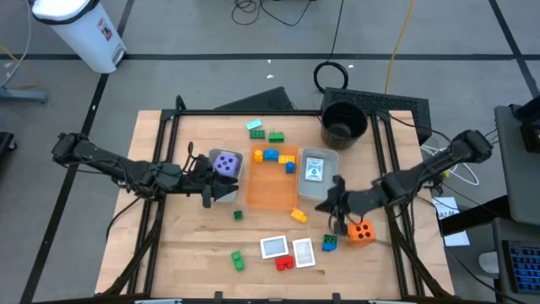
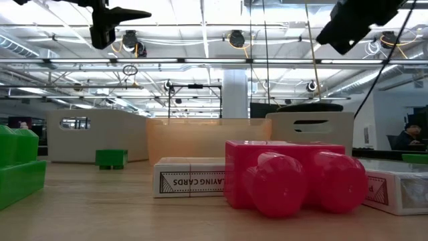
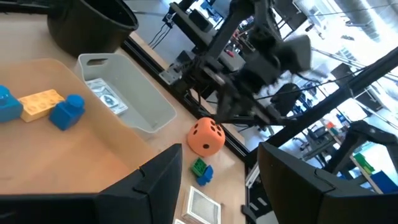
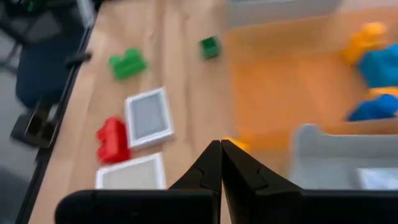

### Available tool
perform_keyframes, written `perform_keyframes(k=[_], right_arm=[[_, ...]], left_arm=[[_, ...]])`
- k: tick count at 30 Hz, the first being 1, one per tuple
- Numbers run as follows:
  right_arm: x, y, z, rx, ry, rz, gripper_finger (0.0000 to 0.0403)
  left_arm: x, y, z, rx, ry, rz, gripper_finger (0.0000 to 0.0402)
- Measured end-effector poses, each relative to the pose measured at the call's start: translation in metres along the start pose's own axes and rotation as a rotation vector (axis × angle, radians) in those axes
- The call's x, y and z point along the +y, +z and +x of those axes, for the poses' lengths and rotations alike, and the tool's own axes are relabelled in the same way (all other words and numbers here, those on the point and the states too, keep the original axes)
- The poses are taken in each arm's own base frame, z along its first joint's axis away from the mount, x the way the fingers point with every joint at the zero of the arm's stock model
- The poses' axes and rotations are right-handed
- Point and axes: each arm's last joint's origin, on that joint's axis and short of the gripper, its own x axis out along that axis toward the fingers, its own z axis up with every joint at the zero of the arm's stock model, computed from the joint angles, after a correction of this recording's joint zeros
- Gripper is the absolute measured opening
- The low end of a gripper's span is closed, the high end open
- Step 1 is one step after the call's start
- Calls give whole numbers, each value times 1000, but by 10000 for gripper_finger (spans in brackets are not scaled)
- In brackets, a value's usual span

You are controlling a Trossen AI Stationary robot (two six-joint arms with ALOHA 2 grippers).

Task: Pick & Place Toys
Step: Put the yellow game piece into the orange bin

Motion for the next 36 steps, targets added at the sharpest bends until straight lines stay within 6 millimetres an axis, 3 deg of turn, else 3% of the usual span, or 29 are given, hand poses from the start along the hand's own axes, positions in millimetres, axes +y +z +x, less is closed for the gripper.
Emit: perform_keyframes(k=[5,8,14,18,36], right_arm=[[35,12,18,45,48,-179,0],[46,19,29,76,94,-212,0],[51,26,39,132,242,-191,2],[48,28,41,138,229,-106,21],[18,39,58,97,141,13,232]], left_arm=[[0,0,0,-1,1,1,214],[0,0,0,0,1,1,214],[1,0,0,4,4,2,214],[0,0,0,8,0,-2,214],[0,-1,0,14,-3,-4,214]])
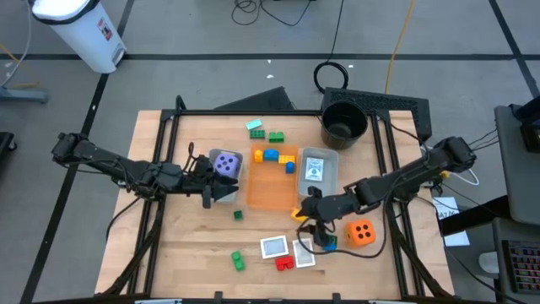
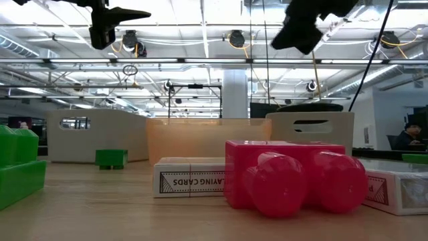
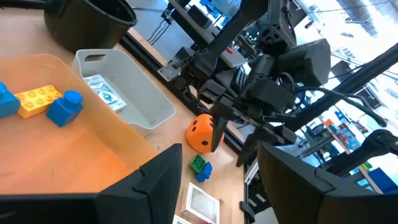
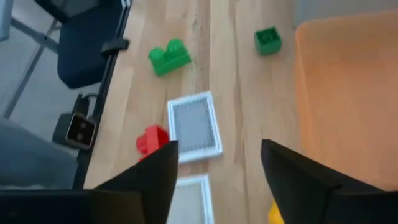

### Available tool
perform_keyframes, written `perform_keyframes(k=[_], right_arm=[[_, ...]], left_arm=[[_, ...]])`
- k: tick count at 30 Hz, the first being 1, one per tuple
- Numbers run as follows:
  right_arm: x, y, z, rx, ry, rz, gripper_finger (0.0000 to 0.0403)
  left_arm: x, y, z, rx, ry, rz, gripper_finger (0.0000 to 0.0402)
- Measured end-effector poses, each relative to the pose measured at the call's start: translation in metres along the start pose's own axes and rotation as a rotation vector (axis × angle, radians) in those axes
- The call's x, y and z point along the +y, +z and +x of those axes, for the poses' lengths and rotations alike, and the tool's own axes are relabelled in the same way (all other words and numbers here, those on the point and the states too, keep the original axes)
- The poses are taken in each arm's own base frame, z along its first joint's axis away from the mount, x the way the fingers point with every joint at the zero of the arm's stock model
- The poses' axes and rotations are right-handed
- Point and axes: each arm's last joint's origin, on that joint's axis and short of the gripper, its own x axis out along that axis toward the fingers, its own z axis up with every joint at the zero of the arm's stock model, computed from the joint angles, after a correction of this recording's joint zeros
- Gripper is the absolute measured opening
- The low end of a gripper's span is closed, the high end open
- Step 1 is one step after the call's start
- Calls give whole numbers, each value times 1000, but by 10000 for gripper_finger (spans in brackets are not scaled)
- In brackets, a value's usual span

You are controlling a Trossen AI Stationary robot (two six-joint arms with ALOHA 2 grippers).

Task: Pick & Place Toys
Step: Put the yellow game piece into the orange bin

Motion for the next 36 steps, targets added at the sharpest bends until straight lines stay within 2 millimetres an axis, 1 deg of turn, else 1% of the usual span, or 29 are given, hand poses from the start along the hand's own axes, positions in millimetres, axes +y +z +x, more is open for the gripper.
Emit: perform_keyframes(k=[4,8,11,15,23,25,28,33,36], right_arm=[[4,5,12,-74,43,-31,258],[4,2,17,-53,50,-29,269],[0,-3,18,-2,1,-31,269],[-1,-7,18,36,-23,-55,270],[-9,-12,17,29,-216,26,270],[-10,-13,17,32,-233,64,270],[-9,-16,23,37,-254,122,270],[-5,-28,39,89,-265,98,270],[-7,-34,45,110,-309,116,270]], left_arm=[[0,0,0,1,1,4,214],[0,0,0,1,1,4,214],[0,0,0,1,1,5,214],[0,0,0,1,2,5,214],[1,-1,0,5,7,6,214],[1,-1,0,5,7,6,214],[1,-1,0,5,7,5,214],[1,-1,0,5,6,-2,214],[1,-1,0,5,6,-14,214]])
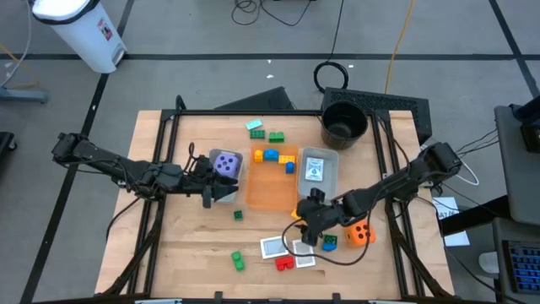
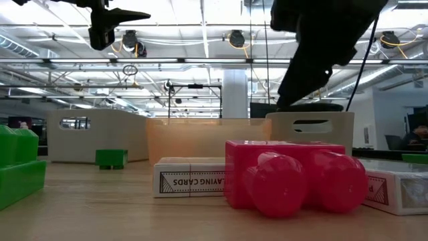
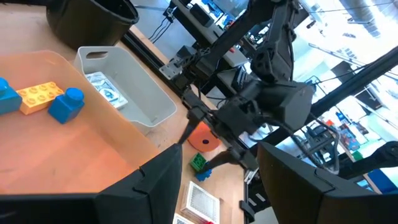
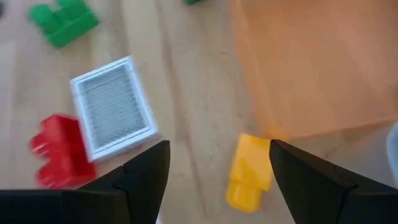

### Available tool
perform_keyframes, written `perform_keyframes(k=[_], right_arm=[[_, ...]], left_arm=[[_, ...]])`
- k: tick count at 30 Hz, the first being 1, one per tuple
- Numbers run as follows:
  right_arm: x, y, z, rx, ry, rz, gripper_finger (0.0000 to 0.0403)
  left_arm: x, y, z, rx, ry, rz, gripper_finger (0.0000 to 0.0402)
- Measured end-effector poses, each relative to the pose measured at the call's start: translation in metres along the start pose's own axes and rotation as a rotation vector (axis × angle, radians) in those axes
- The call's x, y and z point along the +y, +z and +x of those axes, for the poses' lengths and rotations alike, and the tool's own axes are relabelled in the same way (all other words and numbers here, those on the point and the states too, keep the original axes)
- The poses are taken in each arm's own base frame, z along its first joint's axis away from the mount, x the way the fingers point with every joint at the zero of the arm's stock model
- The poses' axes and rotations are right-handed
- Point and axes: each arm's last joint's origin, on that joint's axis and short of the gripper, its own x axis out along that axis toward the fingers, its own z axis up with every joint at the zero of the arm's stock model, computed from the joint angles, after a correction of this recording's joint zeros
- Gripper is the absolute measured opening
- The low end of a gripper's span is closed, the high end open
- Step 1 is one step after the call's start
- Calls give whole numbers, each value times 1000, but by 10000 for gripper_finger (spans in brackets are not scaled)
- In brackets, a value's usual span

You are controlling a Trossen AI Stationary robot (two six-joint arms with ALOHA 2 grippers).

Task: Pick & Place Toys
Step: Put the yellow game piece into the orange bin

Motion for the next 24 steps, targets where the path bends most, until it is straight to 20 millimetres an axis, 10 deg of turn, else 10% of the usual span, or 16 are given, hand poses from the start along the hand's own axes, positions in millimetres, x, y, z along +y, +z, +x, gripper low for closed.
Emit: perform_keyframes(k=[24], right_arm=[[-6,-27,42,129,-177,71,270]], left_arm=[[0,0,0,2,-3,-6,214]])
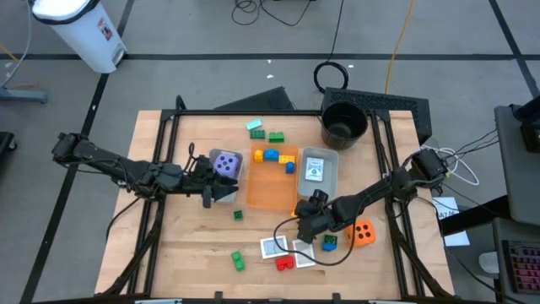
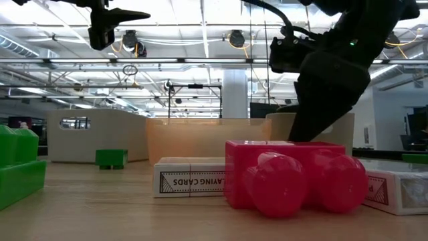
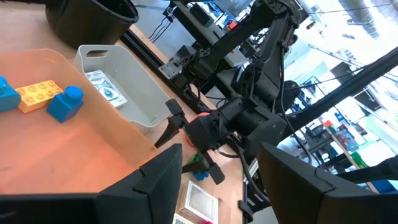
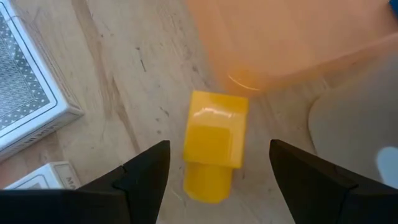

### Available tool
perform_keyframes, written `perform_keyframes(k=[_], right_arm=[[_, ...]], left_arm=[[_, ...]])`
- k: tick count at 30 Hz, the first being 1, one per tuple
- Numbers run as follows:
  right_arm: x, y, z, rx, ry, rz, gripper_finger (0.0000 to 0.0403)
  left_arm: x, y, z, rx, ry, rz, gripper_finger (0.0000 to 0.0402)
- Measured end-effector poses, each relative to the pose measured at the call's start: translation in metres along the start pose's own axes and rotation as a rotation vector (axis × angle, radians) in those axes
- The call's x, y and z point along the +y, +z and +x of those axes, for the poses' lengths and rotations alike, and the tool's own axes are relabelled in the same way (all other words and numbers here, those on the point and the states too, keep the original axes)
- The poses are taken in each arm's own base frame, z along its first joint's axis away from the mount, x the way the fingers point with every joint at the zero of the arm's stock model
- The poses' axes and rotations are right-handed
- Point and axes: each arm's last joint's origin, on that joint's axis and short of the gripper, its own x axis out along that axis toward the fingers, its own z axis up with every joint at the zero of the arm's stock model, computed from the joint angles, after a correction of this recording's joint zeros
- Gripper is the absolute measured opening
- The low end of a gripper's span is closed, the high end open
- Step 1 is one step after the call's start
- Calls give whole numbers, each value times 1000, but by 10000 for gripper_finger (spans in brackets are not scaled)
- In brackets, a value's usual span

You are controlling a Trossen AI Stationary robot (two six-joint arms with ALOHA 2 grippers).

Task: Pick & Place Toys
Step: Put the yellow game piece into the orange bin

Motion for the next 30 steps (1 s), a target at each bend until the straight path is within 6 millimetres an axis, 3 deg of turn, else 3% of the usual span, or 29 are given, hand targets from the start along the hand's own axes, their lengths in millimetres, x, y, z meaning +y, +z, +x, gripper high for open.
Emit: perform_keyframes(k=[15,30], right_arm=[[-5,6,3,-21,-17,33,265],[-4,5,3,12,21,20,172]], left_arm=[[0,0,0,0,0,1,214],[0,0,0,0,0,2,214]])
